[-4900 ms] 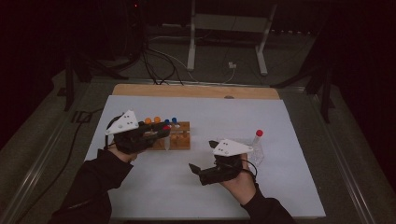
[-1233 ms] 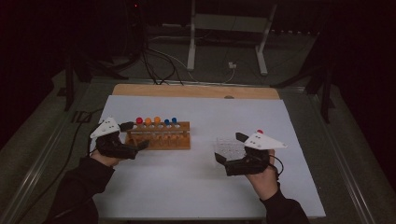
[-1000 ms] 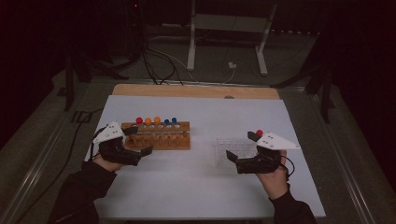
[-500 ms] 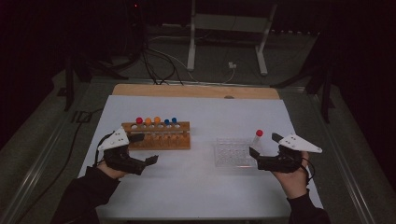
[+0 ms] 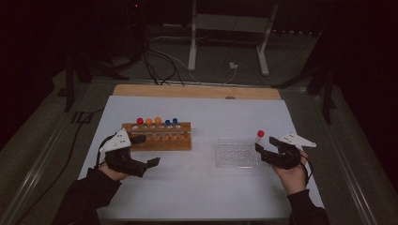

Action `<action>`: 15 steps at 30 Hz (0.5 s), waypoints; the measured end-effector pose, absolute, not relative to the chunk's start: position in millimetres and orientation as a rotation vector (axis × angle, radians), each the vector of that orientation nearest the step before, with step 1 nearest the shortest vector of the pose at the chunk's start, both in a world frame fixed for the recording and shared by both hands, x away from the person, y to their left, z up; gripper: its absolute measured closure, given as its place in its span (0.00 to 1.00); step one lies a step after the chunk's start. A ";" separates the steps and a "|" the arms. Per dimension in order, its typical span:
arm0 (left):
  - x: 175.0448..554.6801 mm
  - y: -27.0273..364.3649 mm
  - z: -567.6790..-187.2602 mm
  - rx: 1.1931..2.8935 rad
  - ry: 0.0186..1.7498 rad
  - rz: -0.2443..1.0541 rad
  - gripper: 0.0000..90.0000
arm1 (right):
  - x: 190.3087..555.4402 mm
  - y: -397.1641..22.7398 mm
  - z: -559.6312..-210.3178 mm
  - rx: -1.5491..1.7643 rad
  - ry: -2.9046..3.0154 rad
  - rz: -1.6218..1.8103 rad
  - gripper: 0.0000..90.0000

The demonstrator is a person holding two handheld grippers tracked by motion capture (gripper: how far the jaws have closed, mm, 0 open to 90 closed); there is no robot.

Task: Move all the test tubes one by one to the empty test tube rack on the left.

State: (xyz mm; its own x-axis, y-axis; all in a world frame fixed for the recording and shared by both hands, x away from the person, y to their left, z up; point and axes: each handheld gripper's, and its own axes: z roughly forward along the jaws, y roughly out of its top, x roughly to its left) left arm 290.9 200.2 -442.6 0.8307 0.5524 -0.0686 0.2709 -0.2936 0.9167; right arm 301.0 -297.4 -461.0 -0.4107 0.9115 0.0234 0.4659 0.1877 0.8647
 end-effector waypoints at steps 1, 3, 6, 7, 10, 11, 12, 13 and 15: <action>291.0 200.0 -442.7 1.890 0.619 0.312 0.04 | 303.8 -298.0 -462.5 1.294 1.966 1.148 0.49; 291.1 199.7 -443.0 1.895 0.616 0.313 0.04 | 308.4 -298.3 -464.7 1.295 1.973 1.143 0.54; 291.4 199.6 -443.1 1.897 0.616 0.313 0.04 | 313.2 -296.5 -466.4 1.297 1.981 1.135 0.62; 291.3 199.6 -443.0 1.894 0.618 0.314 0.04 | 314.6 -295.8 -466.9 1.297 1.986 1.131 0.65; 291.0 199.8 -443.0 1.893 0.621 0.315 0.04 | 318.1 -293.5 -468.2 1.303 1.984 1.124 0.73; 291.0 199.9 -443.1 1.894 0.621 0.313 0.04 | 319.1 -292.8 -468.5 1.301 1.989 1.126 0.75; 290.9 200.1 -443.3 1.893 0.621 0.312 0.04 | 320.0 -291.7 -468.9 1.299 1.992 1.118 0.77; 290.9 200.3 -443.5 1.894 0.622 0.312 0.04 | 321.2 -291.1 -469.4 1.297 1.997 1.115 0.79; 291.1 200.3 -443.9 1.897 0.622 0.314 0.04 | 323.4 -289.3 -471.0 1.297 2.000 1.099 0.82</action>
State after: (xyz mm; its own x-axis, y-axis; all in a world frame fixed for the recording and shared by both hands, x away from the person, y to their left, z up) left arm 291.1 200.3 -443.9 0.8295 0.5544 -0.0681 0.2750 -0.2993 0.9137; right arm 323.4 -289.3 -471.0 -0.4129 0.9107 0.0104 0.4974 0.2160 0.8402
